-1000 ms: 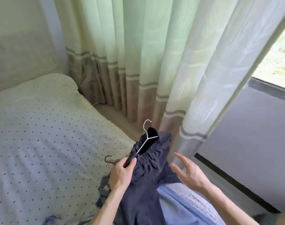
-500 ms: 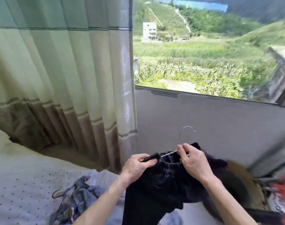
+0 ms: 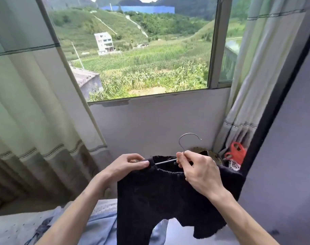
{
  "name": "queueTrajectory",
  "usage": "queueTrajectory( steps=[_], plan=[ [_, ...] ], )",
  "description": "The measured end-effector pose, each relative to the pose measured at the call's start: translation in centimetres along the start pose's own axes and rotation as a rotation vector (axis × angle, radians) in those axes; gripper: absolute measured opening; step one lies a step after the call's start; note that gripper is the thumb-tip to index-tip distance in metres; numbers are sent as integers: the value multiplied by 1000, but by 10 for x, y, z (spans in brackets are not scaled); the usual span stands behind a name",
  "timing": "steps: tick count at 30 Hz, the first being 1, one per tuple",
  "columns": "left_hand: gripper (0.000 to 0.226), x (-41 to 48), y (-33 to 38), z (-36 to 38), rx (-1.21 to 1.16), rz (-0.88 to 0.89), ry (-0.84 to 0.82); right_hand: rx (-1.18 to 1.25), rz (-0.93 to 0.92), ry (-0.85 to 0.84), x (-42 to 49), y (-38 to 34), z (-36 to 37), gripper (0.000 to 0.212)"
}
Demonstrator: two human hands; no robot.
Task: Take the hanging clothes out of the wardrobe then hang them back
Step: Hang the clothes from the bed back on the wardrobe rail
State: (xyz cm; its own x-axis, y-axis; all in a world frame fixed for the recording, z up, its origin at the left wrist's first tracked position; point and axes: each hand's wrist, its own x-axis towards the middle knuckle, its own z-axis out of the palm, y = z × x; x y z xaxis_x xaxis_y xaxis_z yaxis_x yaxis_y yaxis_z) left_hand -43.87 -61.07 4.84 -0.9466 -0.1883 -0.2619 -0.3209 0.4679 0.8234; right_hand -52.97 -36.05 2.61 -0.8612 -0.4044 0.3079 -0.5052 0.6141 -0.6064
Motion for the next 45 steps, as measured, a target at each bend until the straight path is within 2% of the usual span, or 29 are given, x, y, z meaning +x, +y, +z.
queueTrajectory(
  steps=[3,6,9,13,17,22,27,31,33,38,45],
  plan=[
    [41,6,58,31,106,85,-48,-25,60,67,-21,30,-43,46],
    [37,11,139,73,152,296,-119,-63,151,137,-47,63,-88,43],
    [39,9,228,127,168,510,-259,-97,208,196,-72,94,-141,40],
    [30,7,319,202,279,673,-468,-125,249,211,-102,124,-211,40],
    [18,7,372,267,425,766,-603,-252,304,223,-131,146,-261,43],
    [36,-2,400,330,472,831,-780,-402,438,250,-163,165,-302,45],
    [31,0,417,382,231,730,-868,-439,630,452,-191,185,-313,33],
    [27,1,419,423,53,628,-951,-443,786,600,-217,194,-309,52],
    [24,3,418,441,-26,555,-978,-406,873,596,-231,196,-303,53],
    [17,-5,423,479,-262,330,-1029,-232,1047,432,-254,192,-280,47],
    [16,-13,421,511,-346,276,-1100,-151,1139,464,-255,181,-253,52]
  ],
)
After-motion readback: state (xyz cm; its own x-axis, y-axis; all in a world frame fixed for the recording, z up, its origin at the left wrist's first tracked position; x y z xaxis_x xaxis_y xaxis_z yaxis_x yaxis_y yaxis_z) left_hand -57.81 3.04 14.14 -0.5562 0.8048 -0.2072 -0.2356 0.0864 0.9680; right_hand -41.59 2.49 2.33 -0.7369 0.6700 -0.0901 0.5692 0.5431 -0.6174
